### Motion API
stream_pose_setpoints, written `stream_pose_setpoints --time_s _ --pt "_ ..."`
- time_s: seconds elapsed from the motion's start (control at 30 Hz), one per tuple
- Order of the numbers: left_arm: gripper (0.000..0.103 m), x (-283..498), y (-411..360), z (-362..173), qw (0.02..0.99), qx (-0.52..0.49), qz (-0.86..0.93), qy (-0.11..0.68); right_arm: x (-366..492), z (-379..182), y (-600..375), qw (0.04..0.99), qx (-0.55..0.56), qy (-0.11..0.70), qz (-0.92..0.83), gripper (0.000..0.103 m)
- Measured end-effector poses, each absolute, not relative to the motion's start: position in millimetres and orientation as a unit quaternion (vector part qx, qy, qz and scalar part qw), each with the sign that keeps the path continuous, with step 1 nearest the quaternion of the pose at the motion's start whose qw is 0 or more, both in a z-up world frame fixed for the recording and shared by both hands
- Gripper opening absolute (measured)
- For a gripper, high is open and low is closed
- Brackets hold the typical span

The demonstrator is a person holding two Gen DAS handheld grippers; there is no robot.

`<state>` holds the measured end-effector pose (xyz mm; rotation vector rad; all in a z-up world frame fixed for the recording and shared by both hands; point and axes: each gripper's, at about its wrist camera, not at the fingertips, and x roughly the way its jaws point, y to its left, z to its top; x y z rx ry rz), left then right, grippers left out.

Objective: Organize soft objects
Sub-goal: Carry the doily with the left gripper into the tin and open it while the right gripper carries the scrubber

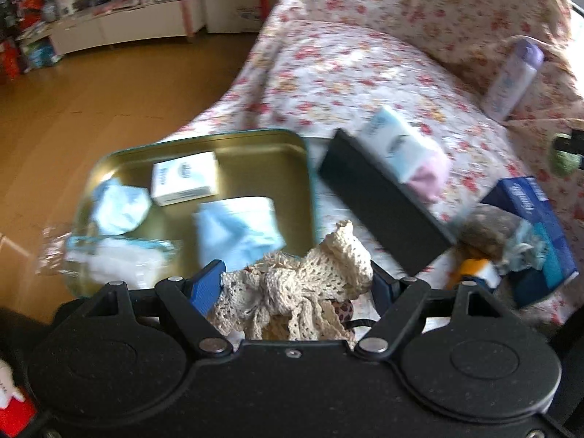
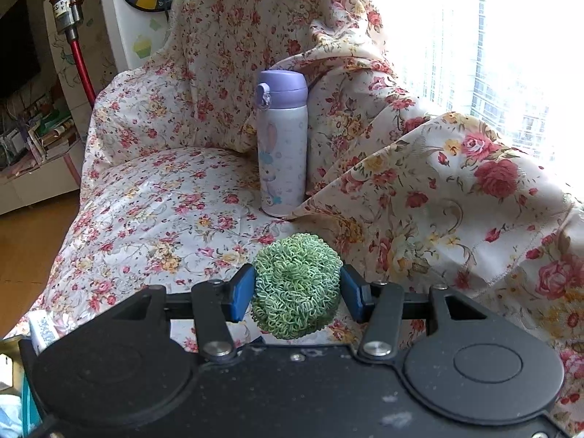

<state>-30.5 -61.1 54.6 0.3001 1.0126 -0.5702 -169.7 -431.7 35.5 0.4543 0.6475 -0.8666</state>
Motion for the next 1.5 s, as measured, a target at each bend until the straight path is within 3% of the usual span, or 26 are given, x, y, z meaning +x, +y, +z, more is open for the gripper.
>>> stream_pose_setpoints --time_s 0.57,0.93,1.5 --pt "0.075 10.0 -17.7 42.7 0.842 0.125 -0.219 0.477 -183.3 55.3 -363.1 0.868 0.165 0.294 -0.364 0.052" --pt "0.075 34.9 -0.8 29.1 0.84 0.114 -0.205 0.489 -173.3 55.0 -301.9 0.881 0.188 0.321 -0.291 0.052" --pt "0.075 72.1 2.8 11.5 0.86 0.132 -0.2 0.45 -70.9 68.5 -174.6 0.91 0.159 0.368 -0.105 0.052"
